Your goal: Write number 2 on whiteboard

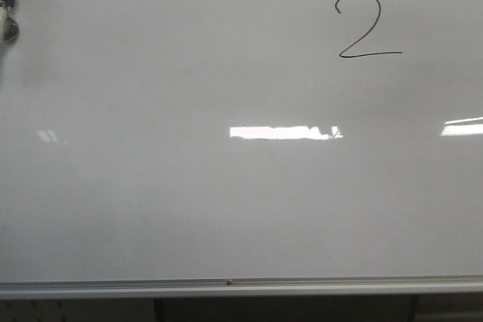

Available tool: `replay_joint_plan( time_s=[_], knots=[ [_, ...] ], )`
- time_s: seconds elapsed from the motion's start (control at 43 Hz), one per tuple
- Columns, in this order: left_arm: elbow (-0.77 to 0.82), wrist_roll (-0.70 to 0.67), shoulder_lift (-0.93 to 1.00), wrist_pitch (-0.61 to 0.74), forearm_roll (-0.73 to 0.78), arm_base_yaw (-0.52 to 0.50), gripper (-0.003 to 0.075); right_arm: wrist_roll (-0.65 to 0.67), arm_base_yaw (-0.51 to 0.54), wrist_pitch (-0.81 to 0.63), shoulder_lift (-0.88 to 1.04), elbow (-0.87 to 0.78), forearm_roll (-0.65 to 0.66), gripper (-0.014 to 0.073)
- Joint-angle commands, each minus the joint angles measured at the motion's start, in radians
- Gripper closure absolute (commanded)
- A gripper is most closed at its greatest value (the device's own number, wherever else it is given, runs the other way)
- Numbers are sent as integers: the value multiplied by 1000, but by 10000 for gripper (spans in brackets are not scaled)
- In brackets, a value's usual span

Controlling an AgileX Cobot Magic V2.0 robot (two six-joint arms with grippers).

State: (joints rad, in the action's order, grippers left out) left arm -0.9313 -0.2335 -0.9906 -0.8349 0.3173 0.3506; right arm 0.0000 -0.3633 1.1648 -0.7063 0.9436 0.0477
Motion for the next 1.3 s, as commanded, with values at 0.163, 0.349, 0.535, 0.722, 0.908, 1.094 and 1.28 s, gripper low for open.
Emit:
replay_joint_plan(
  time_s=[0.163,0.349,0.535,0.722,0.908,1.094,1.28],
  knots=[
    [-10,92,215,-47,-189,57,313,58,7,-170,196,-104,12,25],
    [25,112,319,-42,-221,57,313,63,7,-184,268,-138,12,25],
    [41,178,328,-55,-225,57,313,63,7,-184,270,-138,12,28],
    [41,182,328,-39,-225,57,367,62,7,-185,270,-138,20,228],
    [41,182,328,-2,-225,57,549,62,7,-188,270,-139,20,518],
    [42,178,328,5,-225,57,723,62,7,-189,270,-139,20,660],
    [42,178,328,2,-225,57,740,62,7,-201,270,-139,22,664]
  ],
)
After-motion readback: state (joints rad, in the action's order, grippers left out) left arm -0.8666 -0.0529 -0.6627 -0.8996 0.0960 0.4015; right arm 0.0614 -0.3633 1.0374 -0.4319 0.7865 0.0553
